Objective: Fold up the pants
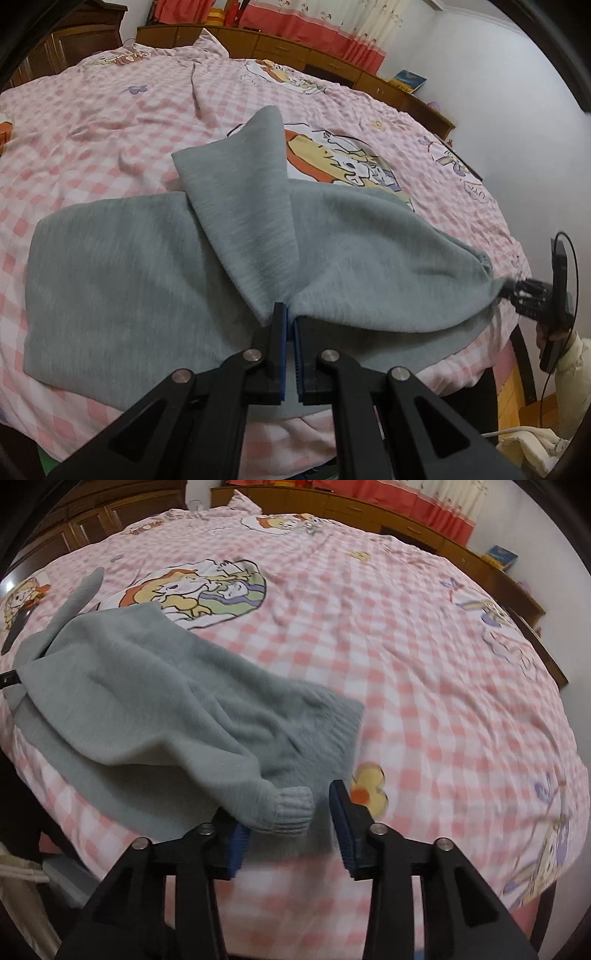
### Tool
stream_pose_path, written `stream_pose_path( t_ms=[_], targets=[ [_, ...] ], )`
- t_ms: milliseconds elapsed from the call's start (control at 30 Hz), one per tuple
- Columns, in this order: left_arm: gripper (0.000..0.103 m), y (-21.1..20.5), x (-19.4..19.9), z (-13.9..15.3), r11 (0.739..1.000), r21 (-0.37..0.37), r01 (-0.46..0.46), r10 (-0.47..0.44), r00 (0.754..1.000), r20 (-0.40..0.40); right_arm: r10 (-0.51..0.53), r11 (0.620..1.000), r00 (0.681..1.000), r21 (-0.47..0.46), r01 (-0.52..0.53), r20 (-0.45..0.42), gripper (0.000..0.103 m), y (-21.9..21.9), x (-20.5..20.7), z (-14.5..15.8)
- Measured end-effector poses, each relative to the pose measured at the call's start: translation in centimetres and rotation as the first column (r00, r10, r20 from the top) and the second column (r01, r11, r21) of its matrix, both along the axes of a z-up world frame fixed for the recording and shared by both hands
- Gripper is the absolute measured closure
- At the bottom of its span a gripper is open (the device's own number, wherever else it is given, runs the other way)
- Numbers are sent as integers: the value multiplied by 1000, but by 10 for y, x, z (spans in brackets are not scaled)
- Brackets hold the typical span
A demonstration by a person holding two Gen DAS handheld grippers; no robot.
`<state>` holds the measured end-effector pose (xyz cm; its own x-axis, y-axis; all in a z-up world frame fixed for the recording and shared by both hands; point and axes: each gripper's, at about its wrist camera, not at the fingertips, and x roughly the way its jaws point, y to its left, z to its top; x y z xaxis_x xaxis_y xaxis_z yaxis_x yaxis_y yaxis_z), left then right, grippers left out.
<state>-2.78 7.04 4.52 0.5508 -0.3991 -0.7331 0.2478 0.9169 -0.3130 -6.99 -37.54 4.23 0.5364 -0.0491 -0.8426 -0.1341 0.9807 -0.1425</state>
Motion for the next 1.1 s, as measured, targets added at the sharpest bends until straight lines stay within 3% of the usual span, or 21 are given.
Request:
stream_pose_path(
  t_ms=[133, 367, 567, 800, 867, 933, 1100],
  targets=[
    [100, 0, -1, -1, 1000, 14, 0, 0, 1000, 12, -26, 999, 999, 34, 28, -37, 60, -11, -14, -1],
    [100, 7, -6, -10, 1000, -2, -9, 9, 1000, 1, -71, 997, 995, 16, 73, -71, 60, -26, -33, 2],
    [99, 5, -5, -18, 1000, 18, -14, 14, 1000, -7, -171, 963, 980, 192, 189, -102, 60, -46, -25, 19],
    [95, 8, 5, -23, 999, -13, -41, 40, 998, -52, -155, 889, 967, 397, 226, -203, 60, -42, 0, 29],
    [87, 12, 3, -20, 998, -37, -56, 53, 996, -71, -147, 889, 966, 400, 224, -213, 60, -36, 4, 26],
    [57, 19, -2, -13, 996, -22, -84, 83, 994, -66, -144, 898, 965, 382, 221, -220, 60, -31, 7, 21],
    [52, 34, -10, 0, 993, -32, -117, 117, 993, -14, -164, 888, 946, 376, 265, -279, 60, -29, 13, -2]
  ],
)
